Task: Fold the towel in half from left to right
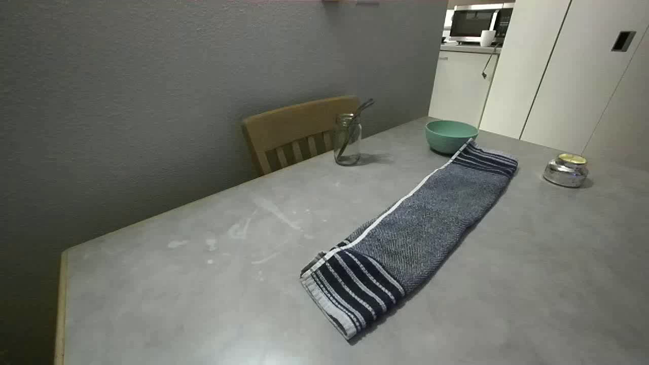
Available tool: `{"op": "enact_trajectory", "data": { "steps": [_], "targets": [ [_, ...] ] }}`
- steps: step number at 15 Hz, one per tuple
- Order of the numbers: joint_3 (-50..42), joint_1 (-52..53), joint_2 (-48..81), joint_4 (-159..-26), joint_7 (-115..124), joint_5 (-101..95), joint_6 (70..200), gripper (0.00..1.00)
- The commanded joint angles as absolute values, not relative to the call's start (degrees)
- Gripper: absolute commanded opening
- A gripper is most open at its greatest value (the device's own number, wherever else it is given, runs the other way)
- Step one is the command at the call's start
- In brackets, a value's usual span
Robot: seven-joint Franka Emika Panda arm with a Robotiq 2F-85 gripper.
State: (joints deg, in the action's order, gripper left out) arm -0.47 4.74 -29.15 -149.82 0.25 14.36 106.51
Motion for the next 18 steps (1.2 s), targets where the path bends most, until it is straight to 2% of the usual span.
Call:
{"op": "enact_trajectory", "data": {
  "steps": [1, 6, 9, 18],
  "targets": [
    [0.15, 4.04, -29.14, -149.69, 0.00, 14.60, 106.26, 1.00],
    [0.15, 4.04, -29.14, -149.69, 0.00, 14.60, 106.26, 1.00],
    [-0.51, 4.28, -24.81, -147.44, -1.67, 15.18, 106.67, 1.00],
    [2.54, 6.63, -0.27, -130.39, -5.50, 15.56, 103.65, 1.00]
  ]
}}
